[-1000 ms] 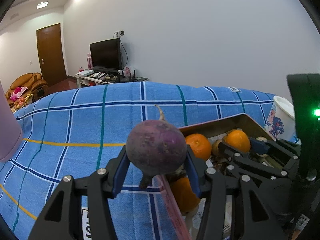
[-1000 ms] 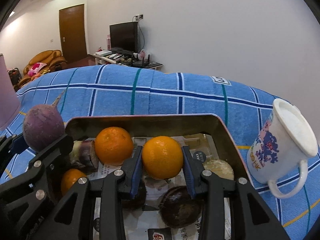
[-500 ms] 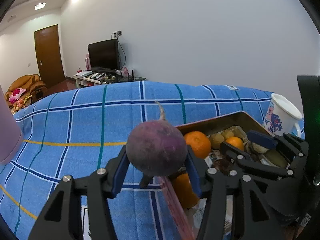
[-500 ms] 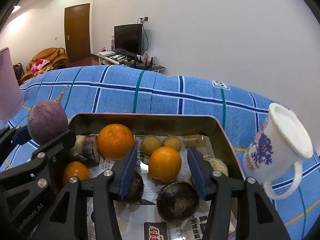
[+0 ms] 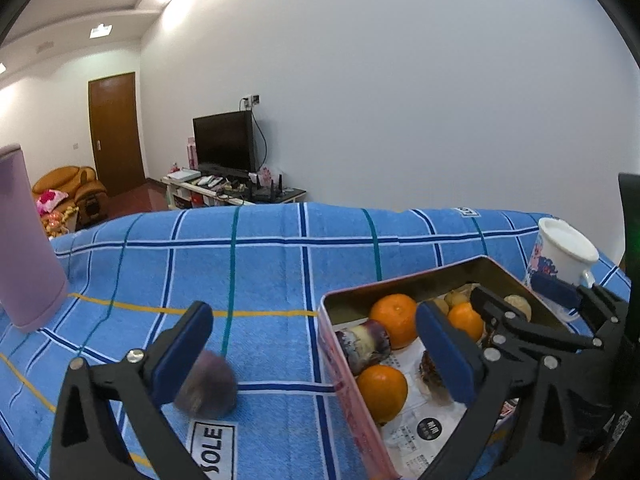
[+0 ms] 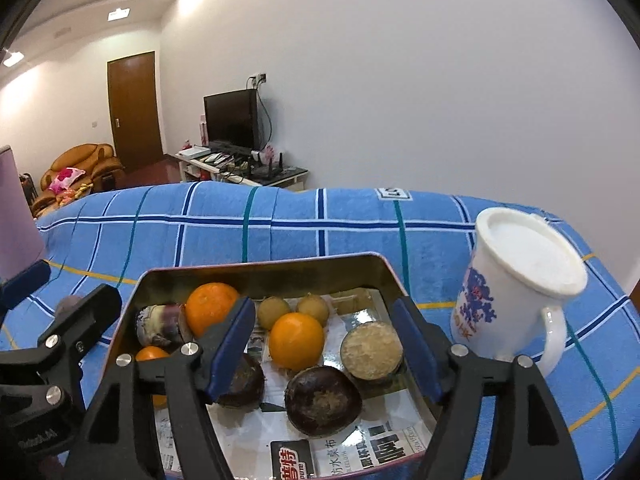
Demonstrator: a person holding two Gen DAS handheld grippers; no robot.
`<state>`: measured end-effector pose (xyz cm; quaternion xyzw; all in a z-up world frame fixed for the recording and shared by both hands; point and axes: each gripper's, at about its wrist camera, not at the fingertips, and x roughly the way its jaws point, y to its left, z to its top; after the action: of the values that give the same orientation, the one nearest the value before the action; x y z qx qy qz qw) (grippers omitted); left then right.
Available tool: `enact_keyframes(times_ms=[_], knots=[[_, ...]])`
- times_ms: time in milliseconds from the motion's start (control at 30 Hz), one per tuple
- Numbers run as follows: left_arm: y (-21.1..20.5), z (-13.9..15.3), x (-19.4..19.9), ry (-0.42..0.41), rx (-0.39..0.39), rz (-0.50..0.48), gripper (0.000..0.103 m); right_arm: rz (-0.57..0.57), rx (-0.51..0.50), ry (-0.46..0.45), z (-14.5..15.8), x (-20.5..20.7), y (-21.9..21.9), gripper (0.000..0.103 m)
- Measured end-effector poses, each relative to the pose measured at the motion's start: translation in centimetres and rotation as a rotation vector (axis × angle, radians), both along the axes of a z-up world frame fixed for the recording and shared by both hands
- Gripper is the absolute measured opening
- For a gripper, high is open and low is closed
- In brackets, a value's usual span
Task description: Organize fruits
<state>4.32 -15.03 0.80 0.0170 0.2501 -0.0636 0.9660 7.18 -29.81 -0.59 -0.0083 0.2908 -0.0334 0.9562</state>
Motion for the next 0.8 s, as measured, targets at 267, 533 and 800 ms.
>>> enact_keyframes(times_ms=[267,533,800], knots=[[0.2,0.7,-0.7,-0.018,0.014,-0.023,0.103,-0.045,-0.017,-0.044,0.6,-0.7,0.0,0.076],[6.6,-0.4,0.8,0.148,0.001,0.124,0.103,-0.046,-0.038,-0.086,1.2,-1.1,0.4,0.076],[7.1,-4.1,2.7,0.331,-0.028,0.091,0.092,-0.061,-0.028,-0.117,1.9,-1.8,0.1,0.076]])
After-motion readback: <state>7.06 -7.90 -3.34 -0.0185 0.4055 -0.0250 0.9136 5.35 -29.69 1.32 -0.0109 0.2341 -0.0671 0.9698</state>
